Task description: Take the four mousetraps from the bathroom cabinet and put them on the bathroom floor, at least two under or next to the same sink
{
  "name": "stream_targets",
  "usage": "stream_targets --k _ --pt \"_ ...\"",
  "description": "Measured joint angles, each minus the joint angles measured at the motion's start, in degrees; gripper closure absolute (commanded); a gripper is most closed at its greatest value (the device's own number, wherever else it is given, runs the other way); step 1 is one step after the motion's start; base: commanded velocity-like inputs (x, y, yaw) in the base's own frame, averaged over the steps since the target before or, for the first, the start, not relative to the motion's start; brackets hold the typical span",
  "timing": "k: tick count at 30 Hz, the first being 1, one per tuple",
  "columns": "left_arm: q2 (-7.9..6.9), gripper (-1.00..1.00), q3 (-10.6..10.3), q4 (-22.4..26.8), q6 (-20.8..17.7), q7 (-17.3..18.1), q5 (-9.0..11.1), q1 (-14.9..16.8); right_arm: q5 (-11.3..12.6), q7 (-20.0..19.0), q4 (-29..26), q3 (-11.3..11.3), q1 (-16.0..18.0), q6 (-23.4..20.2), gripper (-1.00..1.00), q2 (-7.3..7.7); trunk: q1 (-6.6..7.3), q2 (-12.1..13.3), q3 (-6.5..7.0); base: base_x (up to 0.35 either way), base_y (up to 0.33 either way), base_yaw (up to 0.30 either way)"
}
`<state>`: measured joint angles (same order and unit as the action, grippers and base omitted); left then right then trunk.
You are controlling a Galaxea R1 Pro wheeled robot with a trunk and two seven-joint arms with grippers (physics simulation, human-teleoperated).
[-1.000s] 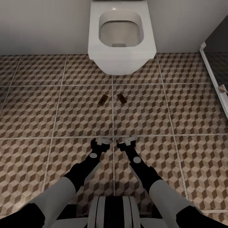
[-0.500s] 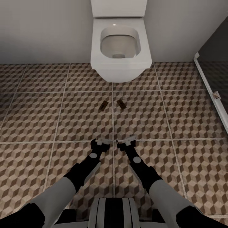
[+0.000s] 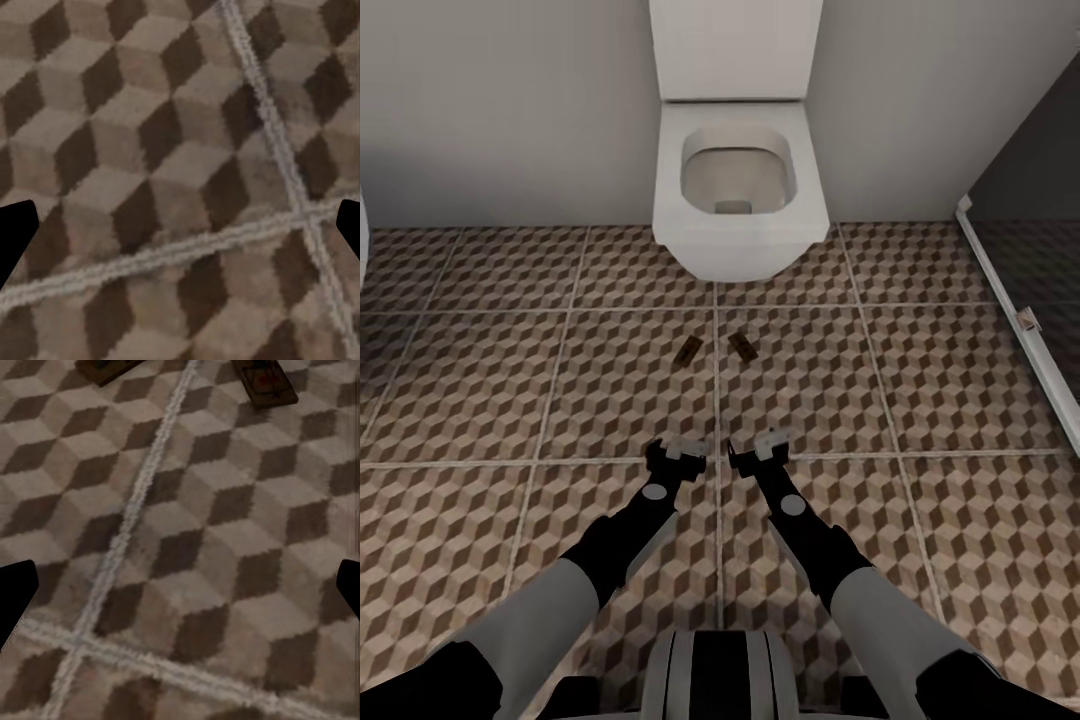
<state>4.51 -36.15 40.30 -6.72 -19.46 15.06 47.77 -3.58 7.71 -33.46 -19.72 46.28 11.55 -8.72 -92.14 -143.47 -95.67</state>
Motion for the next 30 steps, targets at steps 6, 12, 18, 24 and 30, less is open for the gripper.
stream_targets --k 6,12,18,24,30 --pt "0.01 -1.00 0.01 -0.52 0.00 0.00 -0.69 0.00 0.00 0.00 0.00 0.00 0.02 0.00 -1.00 0.00 0.15 0.08 1.33 0.000 0.000 0.000" --pt "-0.01 -1.00 0.01 -0.73 0.01 0.00 -0.87 0.00 0.00 -0.01 0.00 0.00 0.00 0.00 -1.00 0.00 0.31 0.16 2.66 0.000 0.000 0.000" --pt "-0.04 -1.00 0.02 -1.16 0.01 0.00 -0.90 0.00 0.00 0.00 0.00 0.00 0.00 0.00 -1.00 0.00 0.46 0.24 3.99 0.000 0.000 0.000" --pt "-0.13 -1.00 0.02 -1.37 0.04 0.01 -0.97 -0.10 0.00 0.01 0.00 0.03 0.01 0.00 -1.00 0.06 1.77 2.63 5.07 0.000 0.000 0.000" --pt "-0.35 -1.00 0.02 -1.37 0.26 0.06 -0.99 -0.31 0.03 -0.05 0.00 0.07 0.00 0.00 -1.00 0.24 3.09 5.04 6.15 0.000 0.000 0.000"
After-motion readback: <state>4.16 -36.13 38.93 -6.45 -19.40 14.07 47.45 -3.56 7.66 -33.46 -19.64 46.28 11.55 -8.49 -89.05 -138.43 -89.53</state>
